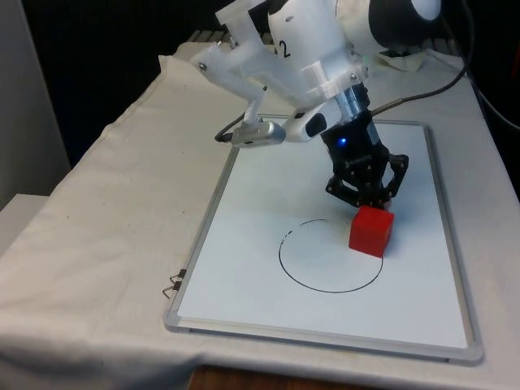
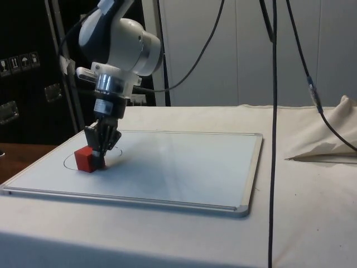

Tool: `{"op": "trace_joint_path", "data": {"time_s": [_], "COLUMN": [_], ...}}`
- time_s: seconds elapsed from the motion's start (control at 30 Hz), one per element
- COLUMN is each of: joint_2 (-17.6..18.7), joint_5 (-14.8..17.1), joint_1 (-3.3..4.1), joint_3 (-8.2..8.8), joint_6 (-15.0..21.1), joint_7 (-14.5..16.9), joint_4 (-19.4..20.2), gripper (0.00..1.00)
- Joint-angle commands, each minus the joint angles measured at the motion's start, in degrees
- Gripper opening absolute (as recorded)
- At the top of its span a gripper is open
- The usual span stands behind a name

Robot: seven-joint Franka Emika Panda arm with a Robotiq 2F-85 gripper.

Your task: Push the cube into the marked area.

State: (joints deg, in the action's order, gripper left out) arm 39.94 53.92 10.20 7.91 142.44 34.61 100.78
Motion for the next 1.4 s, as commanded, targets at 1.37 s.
{"op": "trace_joint_path", "data": {"time_s": [1.37], "joint_2": [0.52], "joint_5": [-8.02], "joint_1": [1.95], "joint_3": [1.20], "joint_6": [11.80], "joint_7": [-12.43], "joint_4": [-1.43], "gripper": [0.00]}}
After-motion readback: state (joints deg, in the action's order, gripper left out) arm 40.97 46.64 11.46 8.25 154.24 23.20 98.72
